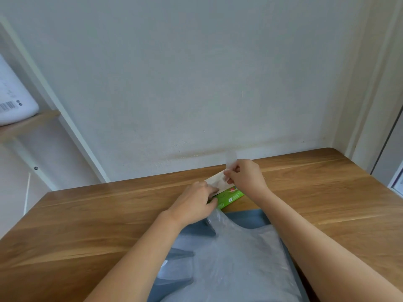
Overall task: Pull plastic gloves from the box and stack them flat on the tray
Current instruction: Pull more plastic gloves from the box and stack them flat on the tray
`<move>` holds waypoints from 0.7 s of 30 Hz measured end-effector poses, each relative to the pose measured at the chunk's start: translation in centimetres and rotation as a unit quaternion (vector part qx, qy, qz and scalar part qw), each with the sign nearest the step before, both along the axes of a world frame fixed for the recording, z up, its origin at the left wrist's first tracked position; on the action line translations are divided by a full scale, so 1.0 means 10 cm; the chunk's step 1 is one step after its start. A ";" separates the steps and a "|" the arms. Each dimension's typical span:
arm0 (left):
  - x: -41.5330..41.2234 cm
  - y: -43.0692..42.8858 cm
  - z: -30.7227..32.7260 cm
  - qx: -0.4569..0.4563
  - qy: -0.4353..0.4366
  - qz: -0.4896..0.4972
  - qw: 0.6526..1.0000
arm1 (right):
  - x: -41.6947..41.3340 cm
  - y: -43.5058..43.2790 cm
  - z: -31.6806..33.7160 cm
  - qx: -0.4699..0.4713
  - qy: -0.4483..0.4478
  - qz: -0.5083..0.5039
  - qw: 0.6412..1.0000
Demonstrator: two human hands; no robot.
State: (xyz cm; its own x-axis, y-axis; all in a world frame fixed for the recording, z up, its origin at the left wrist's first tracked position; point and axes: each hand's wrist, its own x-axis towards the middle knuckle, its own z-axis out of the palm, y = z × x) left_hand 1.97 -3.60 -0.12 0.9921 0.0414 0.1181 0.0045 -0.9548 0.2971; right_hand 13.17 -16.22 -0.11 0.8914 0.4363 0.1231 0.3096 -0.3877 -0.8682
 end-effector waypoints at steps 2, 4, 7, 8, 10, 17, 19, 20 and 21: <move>0.01 0.00 0.01 -0.003 0.007 0.006 1.000 | -0.01 0.02 0.02 0.022 0.008 0.000 1.000; 0.03 0.00 0.03 0.003 0.019 0.020 1.000 | 0.00 0.01 0.08 0.067 0.023 -0.004 0.997; 0.05 0.01 0.03 -0.001 0.032 0.050 0.998 | 0.07 -0.09 0.27 0.171 0.038 -0.021 0.984; 0.06 0.02 0.03 -0.012 0.039 0.057 0.998 | 0.08 -0.14 0.36 0.224 0.050 -0.024 0.973; 0.07 0.04 0.03 -0.045 0.059 0.062 0.995 | 0.09 -0.26 0.58 0.318 0.077 -0.006 0.945; -0.03 -0.03 0.39 -0.046 0.017 0.162 0.986 | -0.15 -0.67 1.00 0.178 0.057 0.187 0.964; -0.16 -0.11 0.59 -0.218 -0.056 0.155 0.962 | -0.26 -0.70 1.01 0.108 0.026 0.199 0.974; -0.25 -0.18 0.70 -0.316 -0.078 0.141 0.935 | -0.33 -0.70 1.02 0.081 0.009 0.204 0.976; -0.35 -0.25 0.82 -0.369 -0.089 0.119 0.917 | -0.41 -0.71 1.03 0.061 -0.001 0.211 0.976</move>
